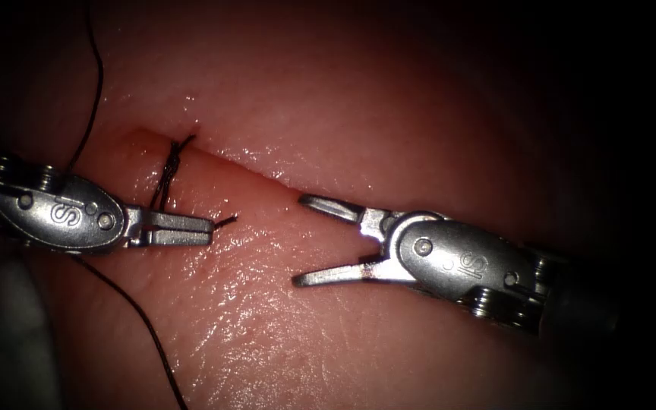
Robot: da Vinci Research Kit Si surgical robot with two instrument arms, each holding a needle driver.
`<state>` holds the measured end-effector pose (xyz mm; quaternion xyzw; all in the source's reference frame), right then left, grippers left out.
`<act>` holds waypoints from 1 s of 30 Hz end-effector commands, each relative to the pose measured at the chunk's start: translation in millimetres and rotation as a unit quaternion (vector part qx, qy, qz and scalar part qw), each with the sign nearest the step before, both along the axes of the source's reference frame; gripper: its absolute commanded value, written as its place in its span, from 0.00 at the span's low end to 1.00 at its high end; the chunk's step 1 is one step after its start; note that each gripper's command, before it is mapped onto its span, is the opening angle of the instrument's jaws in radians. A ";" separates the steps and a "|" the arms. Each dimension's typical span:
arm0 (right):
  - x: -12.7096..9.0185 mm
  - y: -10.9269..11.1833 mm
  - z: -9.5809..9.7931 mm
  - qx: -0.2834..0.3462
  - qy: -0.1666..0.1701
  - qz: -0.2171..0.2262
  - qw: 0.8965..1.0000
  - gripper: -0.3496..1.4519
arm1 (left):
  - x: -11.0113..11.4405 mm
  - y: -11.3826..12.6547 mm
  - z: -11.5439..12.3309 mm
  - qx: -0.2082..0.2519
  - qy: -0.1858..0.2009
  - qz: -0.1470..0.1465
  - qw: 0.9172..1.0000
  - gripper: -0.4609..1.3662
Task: Wound Closure
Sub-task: Grab the remaining suture tail with the left gripper
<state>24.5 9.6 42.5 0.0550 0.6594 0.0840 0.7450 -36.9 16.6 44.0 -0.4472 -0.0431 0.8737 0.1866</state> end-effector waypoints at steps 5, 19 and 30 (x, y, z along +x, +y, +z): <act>-0.1 0.0 0.0 0.000 0.001 -0.003 1.000 0.86 | 0.0 0.0 0.0 0.002 -0.001 0.003 1.000 0.06; -0.4 0.2 0.1 0.000 0.001 -0.004 1.000 0.86 | -0.2 -0.2 -1.1 0.031 0.018 -0.021 0.999 0.68; -0.5 0.2 0.2 0.000 0.001 -0.005 1.000 0.86 | -0.8 -0.3 -1.1 0.041 0.049 -0.029 0.998 0.60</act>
